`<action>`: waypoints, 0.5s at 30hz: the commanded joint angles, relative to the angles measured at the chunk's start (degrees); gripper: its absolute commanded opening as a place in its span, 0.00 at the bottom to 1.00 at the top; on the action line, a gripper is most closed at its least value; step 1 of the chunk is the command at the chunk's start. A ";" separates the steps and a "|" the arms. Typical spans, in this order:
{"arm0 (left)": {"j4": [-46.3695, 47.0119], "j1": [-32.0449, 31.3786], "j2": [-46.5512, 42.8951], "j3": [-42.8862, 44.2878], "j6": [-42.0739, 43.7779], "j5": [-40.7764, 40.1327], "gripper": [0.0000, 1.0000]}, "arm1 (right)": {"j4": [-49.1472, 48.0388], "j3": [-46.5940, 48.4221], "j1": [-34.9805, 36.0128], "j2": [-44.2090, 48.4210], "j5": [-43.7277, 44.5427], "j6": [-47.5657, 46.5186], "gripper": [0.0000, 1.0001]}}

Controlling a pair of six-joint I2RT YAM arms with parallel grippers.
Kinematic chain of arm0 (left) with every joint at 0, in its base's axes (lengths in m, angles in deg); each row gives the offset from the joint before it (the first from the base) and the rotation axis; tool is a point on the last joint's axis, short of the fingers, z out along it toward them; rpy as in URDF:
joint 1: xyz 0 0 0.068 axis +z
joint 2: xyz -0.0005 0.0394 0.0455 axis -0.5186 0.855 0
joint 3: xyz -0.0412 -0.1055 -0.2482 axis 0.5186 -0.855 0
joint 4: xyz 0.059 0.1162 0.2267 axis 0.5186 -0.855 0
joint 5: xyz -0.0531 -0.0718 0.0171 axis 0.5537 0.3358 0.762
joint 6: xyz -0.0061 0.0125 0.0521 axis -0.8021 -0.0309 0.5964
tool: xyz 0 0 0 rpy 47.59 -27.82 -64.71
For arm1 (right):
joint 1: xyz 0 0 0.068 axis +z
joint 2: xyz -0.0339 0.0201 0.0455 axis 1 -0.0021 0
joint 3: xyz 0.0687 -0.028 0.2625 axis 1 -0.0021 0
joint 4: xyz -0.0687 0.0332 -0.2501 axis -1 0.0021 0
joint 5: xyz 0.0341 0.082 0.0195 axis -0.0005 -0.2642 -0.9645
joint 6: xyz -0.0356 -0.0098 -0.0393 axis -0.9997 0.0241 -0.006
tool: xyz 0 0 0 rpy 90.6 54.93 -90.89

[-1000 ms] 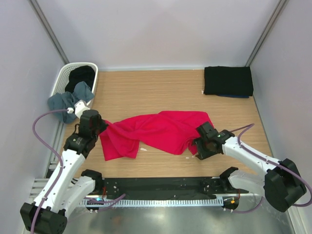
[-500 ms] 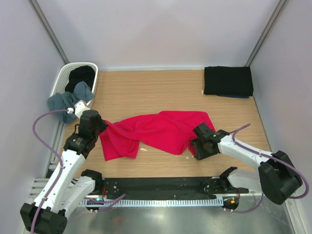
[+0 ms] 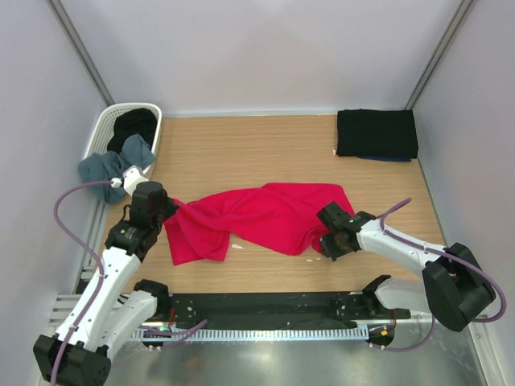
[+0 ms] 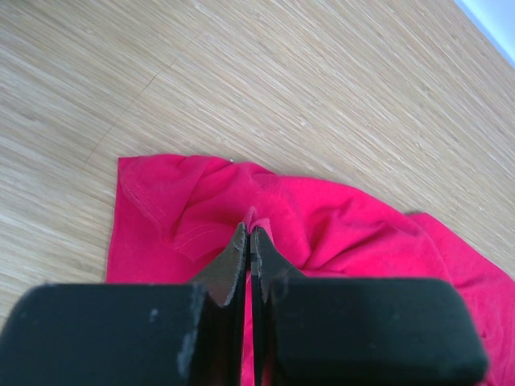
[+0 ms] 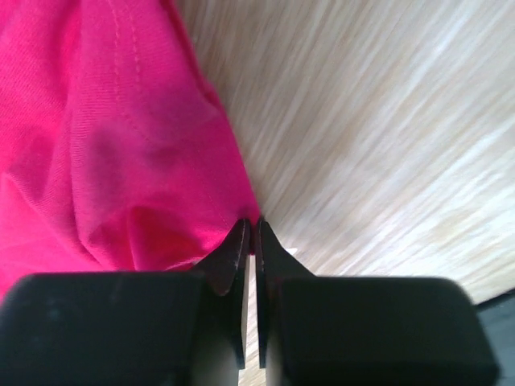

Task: Fold and stack the t-shirts
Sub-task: Flatten the tshirt out

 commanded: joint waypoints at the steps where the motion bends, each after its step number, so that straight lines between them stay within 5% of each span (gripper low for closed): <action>1: 2.53 0.35 -0.72 0.01 -0.08 -0.67 0.00 | 8.01 2.29 0.32 1.86 6.16 -1.82 0.02; 11: 1.13 0.44 0.86 5.10 3.78 0.64 0.00 | 19.02 7.65 0.14 14.68 17.50 -8.50 0.01; 15: 0.60 0.35 0.78 9.66 6.42 0.82 0.00 | 17.53 13.35 -0.73 15.84 21.10 -18.57 0.01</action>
